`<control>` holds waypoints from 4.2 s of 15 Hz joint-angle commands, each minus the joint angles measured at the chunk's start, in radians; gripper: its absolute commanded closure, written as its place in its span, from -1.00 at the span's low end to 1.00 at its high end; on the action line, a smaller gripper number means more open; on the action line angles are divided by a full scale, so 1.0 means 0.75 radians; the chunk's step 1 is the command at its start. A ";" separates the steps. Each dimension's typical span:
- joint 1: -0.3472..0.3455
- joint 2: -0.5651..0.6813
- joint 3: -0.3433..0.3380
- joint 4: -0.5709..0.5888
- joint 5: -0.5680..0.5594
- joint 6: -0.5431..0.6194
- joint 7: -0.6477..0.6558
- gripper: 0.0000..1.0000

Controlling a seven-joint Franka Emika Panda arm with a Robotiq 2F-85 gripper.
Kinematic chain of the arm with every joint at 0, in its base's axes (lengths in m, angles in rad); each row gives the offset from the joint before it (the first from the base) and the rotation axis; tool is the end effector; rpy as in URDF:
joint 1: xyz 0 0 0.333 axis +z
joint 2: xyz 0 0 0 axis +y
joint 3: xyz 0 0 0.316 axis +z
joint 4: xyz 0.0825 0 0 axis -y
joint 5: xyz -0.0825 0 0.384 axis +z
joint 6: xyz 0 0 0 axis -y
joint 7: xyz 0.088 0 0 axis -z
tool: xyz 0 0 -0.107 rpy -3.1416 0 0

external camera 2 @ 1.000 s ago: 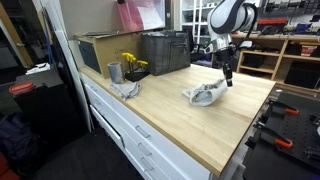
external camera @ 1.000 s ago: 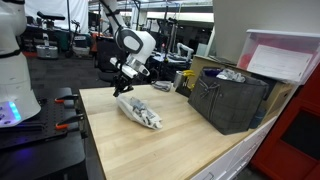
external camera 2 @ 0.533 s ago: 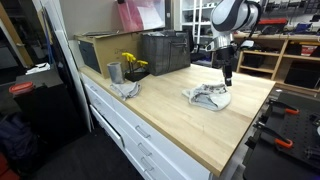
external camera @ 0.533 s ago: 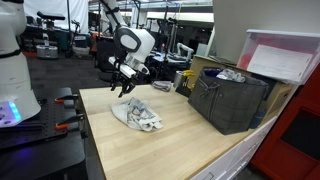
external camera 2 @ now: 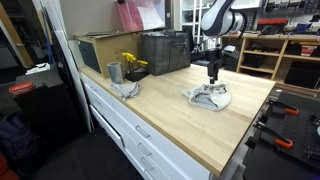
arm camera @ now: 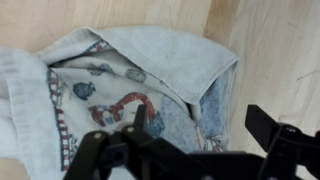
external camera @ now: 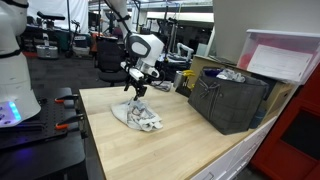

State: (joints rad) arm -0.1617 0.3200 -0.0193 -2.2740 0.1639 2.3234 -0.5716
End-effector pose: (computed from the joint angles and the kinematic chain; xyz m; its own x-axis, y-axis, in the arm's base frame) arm 0.4967 -0.0883 0.1956 0.9436 0.2743 -0.1855 0.2338 -0.9486 -0.2132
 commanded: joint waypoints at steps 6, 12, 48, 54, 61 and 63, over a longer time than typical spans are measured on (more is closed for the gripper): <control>0.030 0.349 -0.009 0.428 -0.030 -0.038 0.442 -1.00; 0.002 0.506 -0.113 0.603 -0.060 -0.057 0.691 -1.00; 0.154 0.507 0.304 0.902 -0.109 -0.180 0.247 0.25; 0.155 0.438 0.183 0.804 -0.140 -0.154 0.367 -0.59; 0.106 0.402 0.076 0.642 -0.145 -0.129 0.417 -1.00; 0.121 0.399 0.064 0.589 -0.169 -0.113 0.438 -1.00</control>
State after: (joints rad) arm -0.0857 0.6729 0.0400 -1.7358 0.0589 2.2157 -0.2860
